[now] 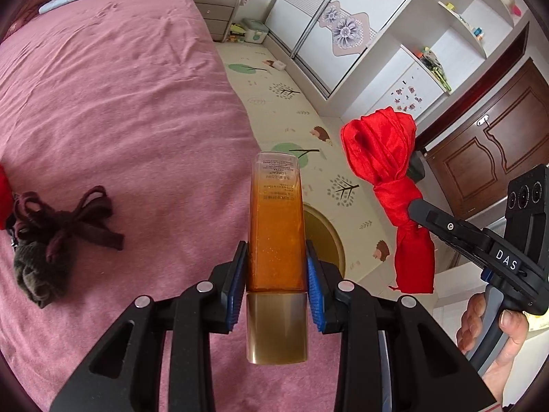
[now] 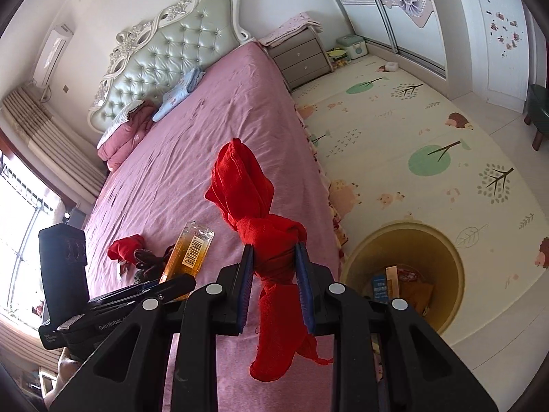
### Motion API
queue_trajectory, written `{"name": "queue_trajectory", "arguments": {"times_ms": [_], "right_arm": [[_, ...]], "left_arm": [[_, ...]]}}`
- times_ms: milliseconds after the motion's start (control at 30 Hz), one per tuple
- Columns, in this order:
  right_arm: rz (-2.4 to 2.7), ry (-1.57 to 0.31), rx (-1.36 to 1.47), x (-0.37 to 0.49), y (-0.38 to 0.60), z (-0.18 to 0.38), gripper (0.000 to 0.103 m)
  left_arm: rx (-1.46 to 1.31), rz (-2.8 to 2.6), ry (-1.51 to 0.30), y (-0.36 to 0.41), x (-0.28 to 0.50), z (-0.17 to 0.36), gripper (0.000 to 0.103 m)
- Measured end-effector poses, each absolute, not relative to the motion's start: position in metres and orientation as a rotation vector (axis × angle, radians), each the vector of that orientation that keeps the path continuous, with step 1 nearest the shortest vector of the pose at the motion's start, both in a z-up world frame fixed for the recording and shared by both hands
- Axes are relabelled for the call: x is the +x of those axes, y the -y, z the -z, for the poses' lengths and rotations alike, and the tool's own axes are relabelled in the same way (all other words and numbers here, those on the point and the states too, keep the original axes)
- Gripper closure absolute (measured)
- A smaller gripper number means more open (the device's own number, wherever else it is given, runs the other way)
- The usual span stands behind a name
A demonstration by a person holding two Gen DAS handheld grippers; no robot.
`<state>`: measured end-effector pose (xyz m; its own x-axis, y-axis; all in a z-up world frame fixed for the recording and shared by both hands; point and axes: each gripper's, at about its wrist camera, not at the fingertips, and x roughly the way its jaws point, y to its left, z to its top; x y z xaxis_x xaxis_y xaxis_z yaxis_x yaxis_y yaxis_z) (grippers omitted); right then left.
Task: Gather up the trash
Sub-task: 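Carry the bottle and red cloth to the wastebasket and release both, then move both open tools back over the red bag and dark sock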
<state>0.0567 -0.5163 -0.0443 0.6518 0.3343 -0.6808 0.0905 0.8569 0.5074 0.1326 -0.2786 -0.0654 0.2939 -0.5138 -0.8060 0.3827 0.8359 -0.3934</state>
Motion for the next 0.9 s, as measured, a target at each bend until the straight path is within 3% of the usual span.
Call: {"name": "queue_trajectory", "arguments": {"times_ms": [500,600,667,700,733,900], "right_arm": [[0.011,-0.895,0.604,0.029,0.609,0.086,0.079],[0.023,-0.890,0.627,0.028,0.620,0.088,0.074],[0.032,-0.877,0.647,0.026,0.625,0.089,0.060],[0.041,-0.871,0.650,0.026,0.626,0.087,0.060],[0.049,-0.869,0.647,0.026,0.627,0.086,0.060],[0.047,-0.862,0.655,0.025,0.627,0.083,0.060]], "left_arm": [[-0.041,0.709,-1.197,0.397,0.136,0.098,0.071],[-0.016,0.723,-1.213,0.412,0.136,0.104,0.070],[-0.002,0.715,-1.191,0.416,0.135,0.103,0.056],[0.004,0.710,-1.177,0.416,0.135,0.101,0.040],[0.007,0.706,-1.161,0.416,0.134,0.098,0.036],[0.031,0.693,-1.140,0.410,0.132,0.089,0.032]]}}
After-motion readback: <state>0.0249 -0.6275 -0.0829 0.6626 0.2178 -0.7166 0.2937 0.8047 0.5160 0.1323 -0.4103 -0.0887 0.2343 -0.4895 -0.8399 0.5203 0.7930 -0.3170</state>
